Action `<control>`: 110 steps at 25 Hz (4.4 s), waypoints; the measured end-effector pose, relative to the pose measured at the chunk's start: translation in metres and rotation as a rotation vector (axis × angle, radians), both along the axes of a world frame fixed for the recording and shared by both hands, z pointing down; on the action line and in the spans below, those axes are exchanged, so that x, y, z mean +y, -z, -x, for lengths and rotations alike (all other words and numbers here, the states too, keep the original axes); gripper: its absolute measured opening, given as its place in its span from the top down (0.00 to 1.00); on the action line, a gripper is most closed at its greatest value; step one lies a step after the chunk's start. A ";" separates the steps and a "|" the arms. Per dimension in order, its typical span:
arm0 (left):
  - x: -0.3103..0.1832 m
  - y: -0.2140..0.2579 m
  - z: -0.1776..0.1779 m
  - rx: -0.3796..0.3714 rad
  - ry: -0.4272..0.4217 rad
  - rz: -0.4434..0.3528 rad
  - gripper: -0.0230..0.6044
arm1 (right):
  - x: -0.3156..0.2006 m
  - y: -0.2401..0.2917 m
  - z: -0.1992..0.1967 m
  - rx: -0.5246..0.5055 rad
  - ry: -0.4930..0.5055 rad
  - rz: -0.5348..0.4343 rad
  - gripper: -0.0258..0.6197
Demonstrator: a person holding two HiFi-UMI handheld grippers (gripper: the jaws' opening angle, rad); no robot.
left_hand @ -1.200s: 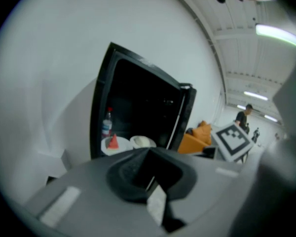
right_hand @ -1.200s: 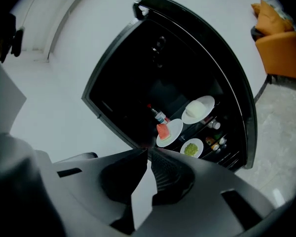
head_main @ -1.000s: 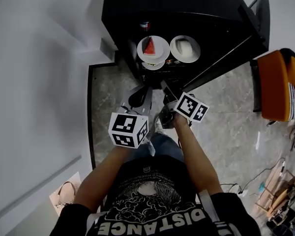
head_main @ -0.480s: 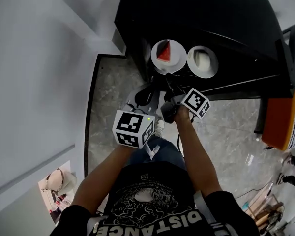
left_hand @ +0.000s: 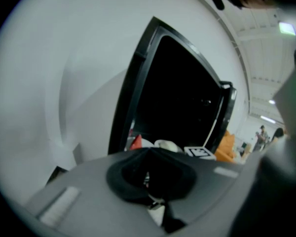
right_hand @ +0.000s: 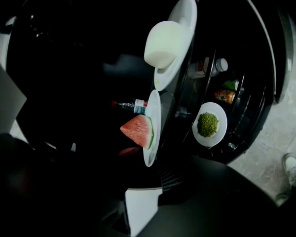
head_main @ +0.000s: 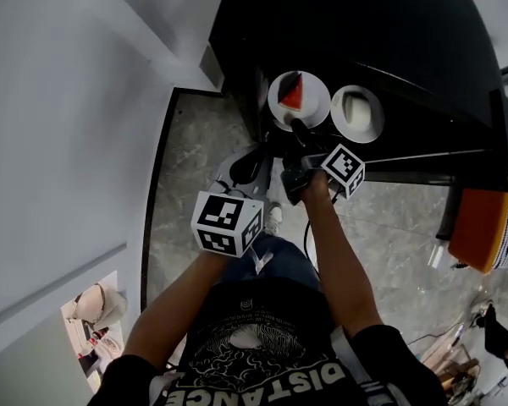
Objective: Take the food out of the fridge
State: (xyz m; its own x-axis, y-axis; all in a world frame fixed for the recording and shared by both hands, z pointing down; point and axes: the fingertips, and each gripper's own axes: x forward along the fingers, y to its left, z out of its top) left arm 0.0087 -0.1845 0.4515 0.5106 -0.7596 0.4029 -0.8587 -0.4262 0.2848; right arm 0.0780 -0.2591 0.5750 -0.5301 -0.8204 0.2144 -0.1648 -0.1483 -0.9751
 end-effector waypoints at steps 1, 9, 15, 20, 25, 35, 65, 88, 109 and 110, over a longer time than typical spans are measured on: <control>0.000 -0.001 0.001 0.001 0.003 0.001 0.96 | -0.001 -0.002 -0.001 -0.016 -0.008 0.009 0.82; 0.000 -0.004 0.005 0.011 0.015 0.014 0.96 | -0.003 -0.014 -0.004 -0.097 -0.066 0.085 0.92; 0.001 -0.002 0.006 0.008 0.013 0.009 0.96 | -0.005 -0.007 -0.006 -0.100 -0.057 0.068 0.94; 0.004 0.001 0.007 0.011 0.008 0.004 0.96 | -0.004 -0.003 -0.007 -0.115 -0.062 0.053 0.94; 0.006 0.003 0.008 0.011 0.003 -0.003 0.96 | 0.000 0.001 -0.013 -0.129 -0.073 0.031 0.94; 0.009 0.037 0.007 0.016 -0.043 -0.076 0.96 | 0.047 0.058 -0.009 -0.099 -0.047 0.029 0.94; 0.060 0.163 0.057 0.023 -0.154 -0.288 0.96 | 0.212 0.311 0.025 -0.103 0.022 -0.101 0.94; 0.012 0.174 0.053 0.007 -0.130 -0.295 0.96 | 0.039 0.361 0.019 -0.160 0.013 -0.142 0.94; 0.030 0.181 0.038 0.010 -0.078 -0.330 0.96 | 0.034 0.369 0.024 -0.256 0.019 -0.221 0.91; 0.028 0.181 0.038 0.014 -0.078 -0.326 0.96 | 0.034 0.369 0.024 -0.255 0.022 -0.233 0.88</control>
State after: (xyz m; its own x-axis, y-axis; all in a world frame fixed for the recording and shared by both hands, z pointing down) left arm -0.0289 -0.1562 0.2709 0.5764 -0.8055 0.1374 -0.8166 -0.5615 0.1341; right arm 0.0542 -0.2256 0.2056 -0.5604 -0.8197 -0.1188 0.0880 0.0836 -0.9926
